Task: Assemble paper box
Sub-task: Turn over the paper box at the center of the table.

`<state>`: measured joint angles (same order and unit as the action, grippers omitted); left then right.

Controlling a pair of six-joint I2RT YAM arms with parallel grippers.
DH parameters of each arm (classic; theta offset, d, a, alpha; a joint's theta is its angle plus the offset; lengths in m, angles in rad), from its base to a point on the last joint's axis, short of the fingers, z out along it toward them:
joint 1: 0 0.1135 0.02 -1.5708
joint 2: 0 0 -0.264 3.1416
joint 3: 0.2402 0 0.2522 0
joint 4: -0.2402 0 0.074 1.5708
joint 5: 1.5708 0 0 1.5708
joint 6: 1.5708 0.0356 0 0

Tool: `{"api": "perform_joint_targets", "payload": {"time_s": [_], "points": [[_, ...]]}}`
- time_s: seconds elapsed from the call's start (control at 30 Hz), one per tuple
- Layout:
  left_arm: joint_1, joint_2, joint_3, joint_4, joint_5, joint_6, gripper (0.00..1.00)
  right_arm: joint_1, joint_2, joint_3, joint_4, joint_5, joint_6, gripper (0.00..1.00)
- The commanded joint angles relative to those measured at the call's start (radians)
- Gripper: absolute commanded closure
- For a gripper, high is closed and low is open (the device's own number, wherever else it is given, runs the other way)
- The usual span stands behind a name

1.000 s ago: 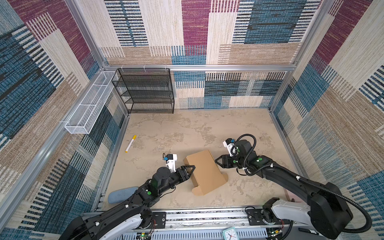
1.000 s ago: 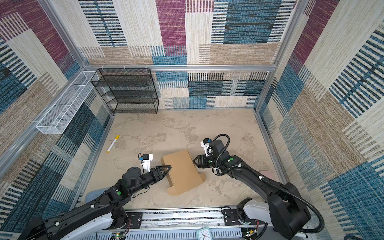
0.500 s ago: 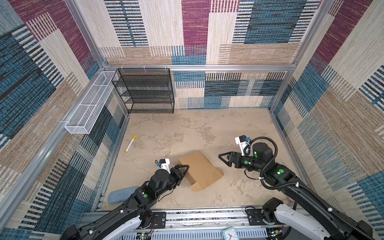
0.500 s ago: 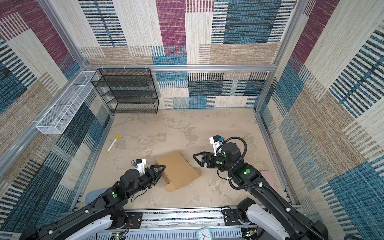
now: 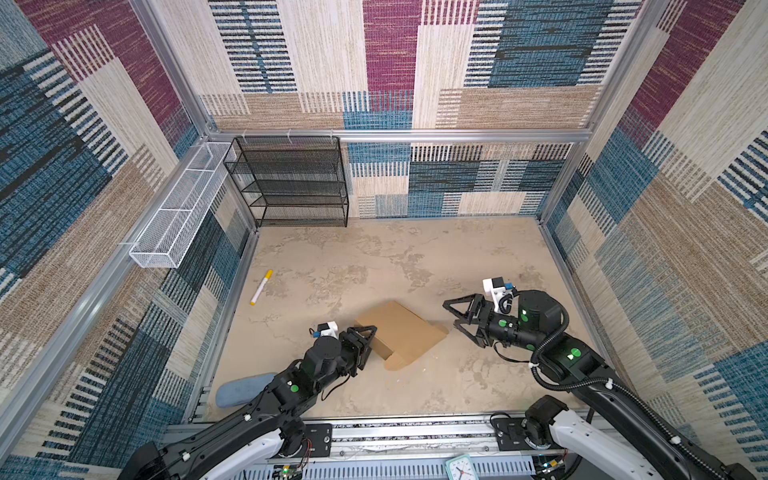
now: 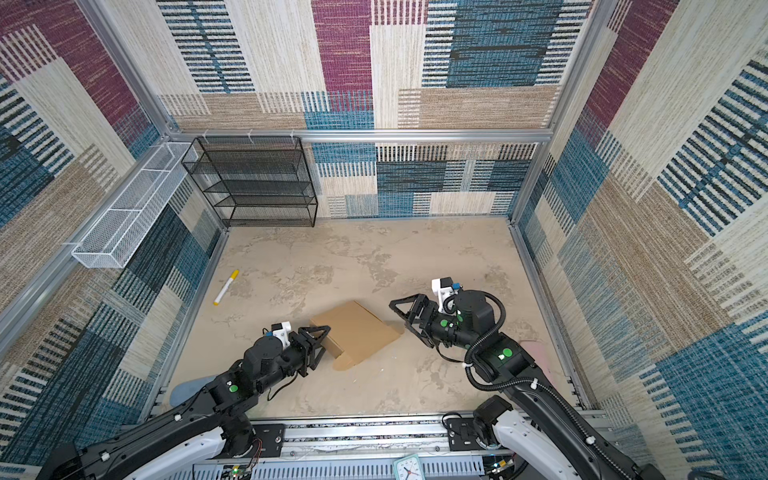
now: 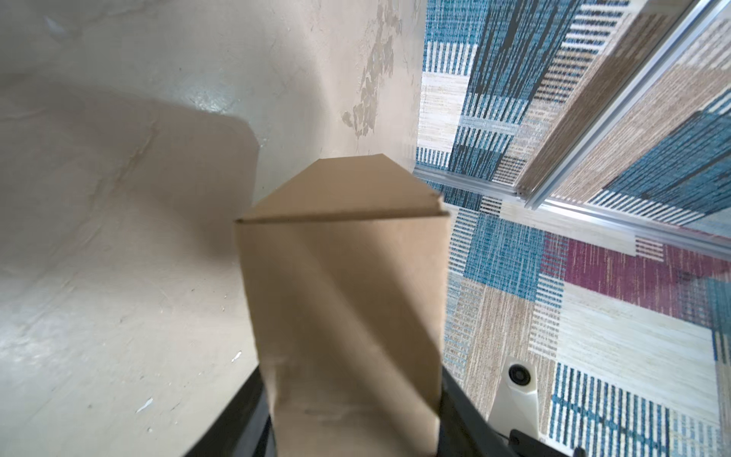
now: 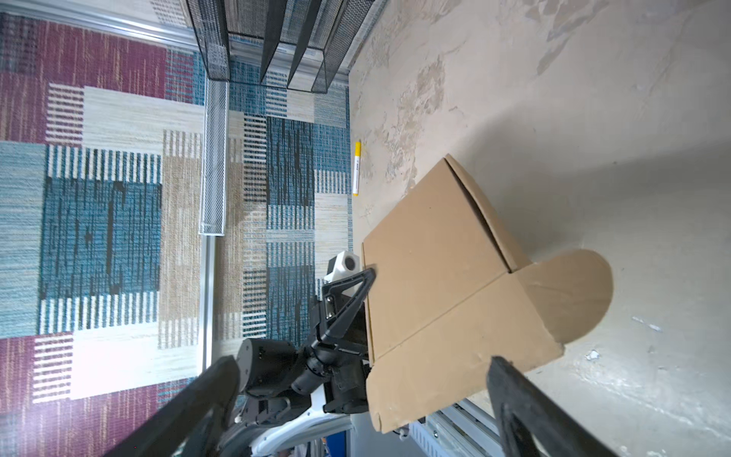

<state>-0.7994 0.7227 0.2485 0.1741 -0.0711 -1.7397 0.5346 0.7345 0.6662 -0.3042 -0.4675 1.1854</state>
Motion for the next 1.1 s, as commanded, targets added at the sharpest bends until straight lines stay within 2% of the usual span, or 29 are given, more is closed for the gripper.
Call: {"api": "perform_joint_targets", "payload": {"time_s": [0.0,0.13,0.23,0.4,0.6,0.73,0.83,0.93,1.07], "points": [[-0.004,0.014,0.002,0.057,-0.04,-0.105,0.48,0.001,-0.004,0.015,-0.081,0.015,0.117,0.0],[-0.012,0.091,0.007,0.141,-0.042,-0.165,0.49,0.001,-0.04,0.043,-0.128,0.075,0.133,0.0],[-0.022,0.202,0.011,0.294,-0.016,-0.204,0.51,0.001,-0.068,0.028,-0.124,0.11,0.153,0.0],[-0.04,0.367,0.026,0.551,-0.014,-0.23,0.59,0.005,-0.018,0.016,-0.14,0.065,0.149,0.0],[-0.053,0.392,0.043,0.577,-0.037,-0.222,0.61,0.021,-0.028,0.009,-0.137,0.086,0.154,0.0],[-0.062,0.417,0.026,0.662,-0.063,-0.234,0.62,0.048,0.007,0.034,-0.157,0.1,0.149,0.0],[-0.073,0.459,0.021,0.712,-0.079,-0.239,0.63,0.088,0.04,0.088,-0.192,0.158,0.141,0.0],[-0.093,0.528,0.009,0.851,-0.121,-0.243,0.64,0.122,0.066,0.086,-0.181,0.184,0.156,0.0],[-0.106,0.623,0.028,0.976,-0.118,-0.242,0.67,0.151,0.081,0.043,-0.107,0.202,0.195,0.0]]}}
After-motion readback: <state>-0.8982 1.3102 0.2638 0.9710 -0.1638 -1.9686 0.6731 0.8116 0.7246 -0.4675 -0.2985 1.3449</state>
